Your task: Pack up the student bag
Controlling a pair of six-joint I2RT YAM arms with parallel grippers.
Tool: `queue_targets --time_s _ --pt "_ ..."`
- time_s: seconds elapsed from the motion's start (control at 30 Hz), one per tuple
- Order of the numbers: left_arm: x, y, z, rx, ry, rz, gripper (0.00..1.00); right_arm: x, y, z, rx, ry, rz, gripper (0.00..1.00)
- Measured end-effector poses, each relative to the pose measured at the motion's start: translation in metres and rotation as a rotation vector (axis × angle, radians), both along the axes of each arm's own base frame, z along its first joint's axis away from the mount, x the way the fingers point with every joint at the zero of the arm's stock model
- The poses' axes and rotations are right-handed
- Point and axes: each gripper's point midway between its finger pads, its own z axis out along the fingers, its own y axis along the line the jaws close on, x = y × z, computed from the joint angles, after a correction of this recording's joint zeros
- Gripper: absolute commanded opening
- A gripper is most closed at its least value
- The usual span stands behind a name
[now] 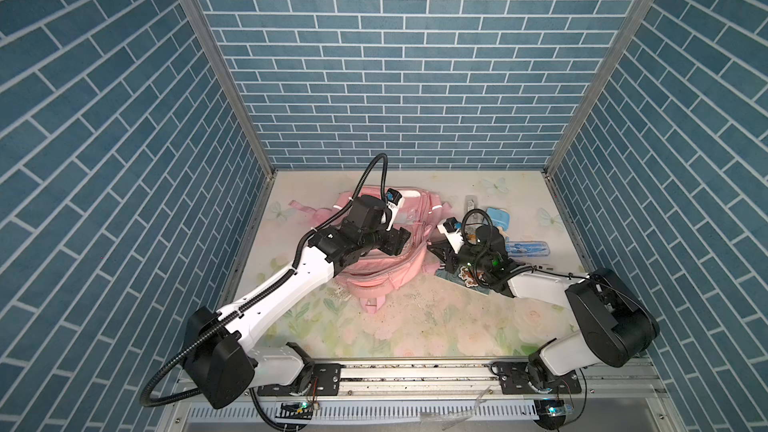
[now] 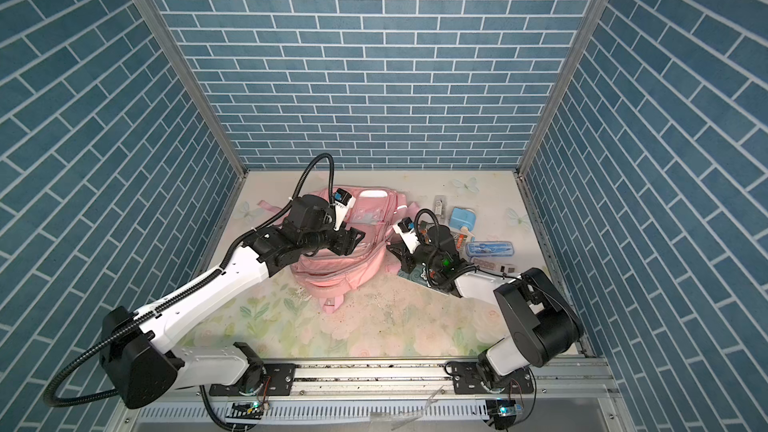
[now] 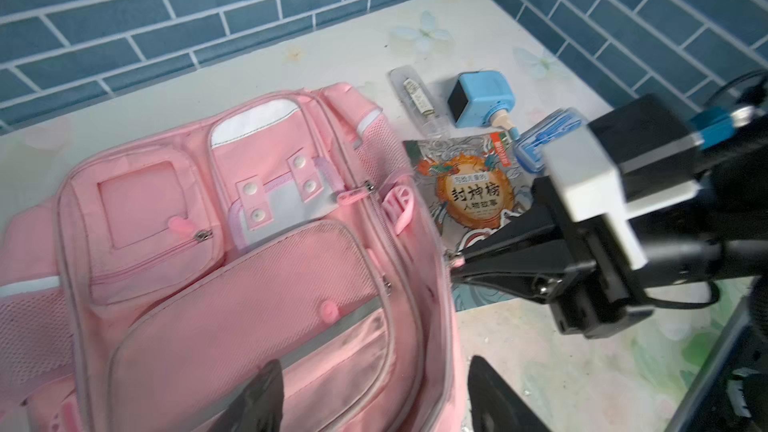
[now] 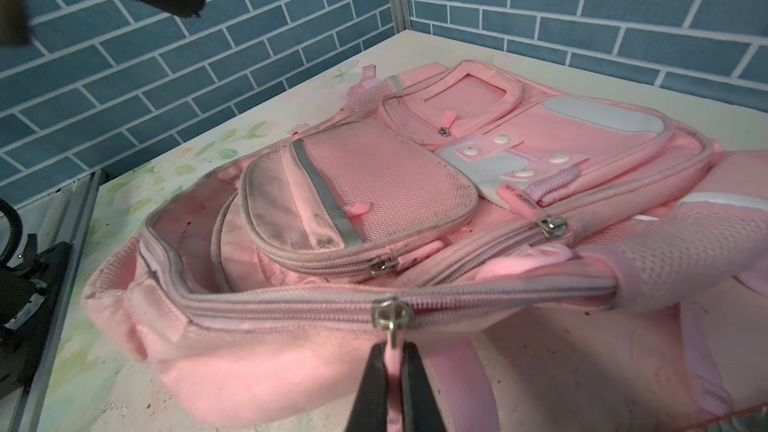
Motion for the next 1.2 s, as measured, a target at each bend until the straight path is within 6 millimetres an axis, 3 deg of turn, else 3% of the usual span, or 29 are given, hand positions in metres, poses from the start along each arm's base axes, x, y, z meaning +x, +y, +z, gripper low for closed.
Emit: queue_targets --time_s 0.17,0.37,0.5,0.7,0.9,1.03,1.2 --pt "0.003 0.021 -0.039 0.171 0.059 -0.011 0.74 0.009 -0.010 0.000 0.001 0.001 -0.029 0.00" --pt "-0.014 0.034 -0.077 0.340 0.099 -0.103 0.74 0.014 -0.021 -0.005 -0.009 0.021 -0.048 0.00" --pt "-0.029 0.032 -0.081 0.343 0.089 -0.198 0.74 0.013 -0.023 -0.007 -0.018 0.023 -0.036 0.00" --pt "-0.053 0.015 -0.060 0.233 0.026 -0.335 0.76 0.015 -0.027 -0.012 -0.034 0.038 -0.019 0.00" --pt "-0.065 0.005 -0.091 0.219 0.080 -0.390 0.75 0.015 -0.026 -0.012 -0.030 0.053 -0.004 0.00" --pt "-0.069 0.002 -0.116 0.234 0.141 -0.400 0.67 0.015 -0.026 -0.014 -0.035 0.066 -0.001 0.00" --pt "-0.073 -0.008 -0.121 0.234 0.132 -0.420 0.44 0.018 -0.025 -0.012 -0.050 0.071 -0.002 0.00"
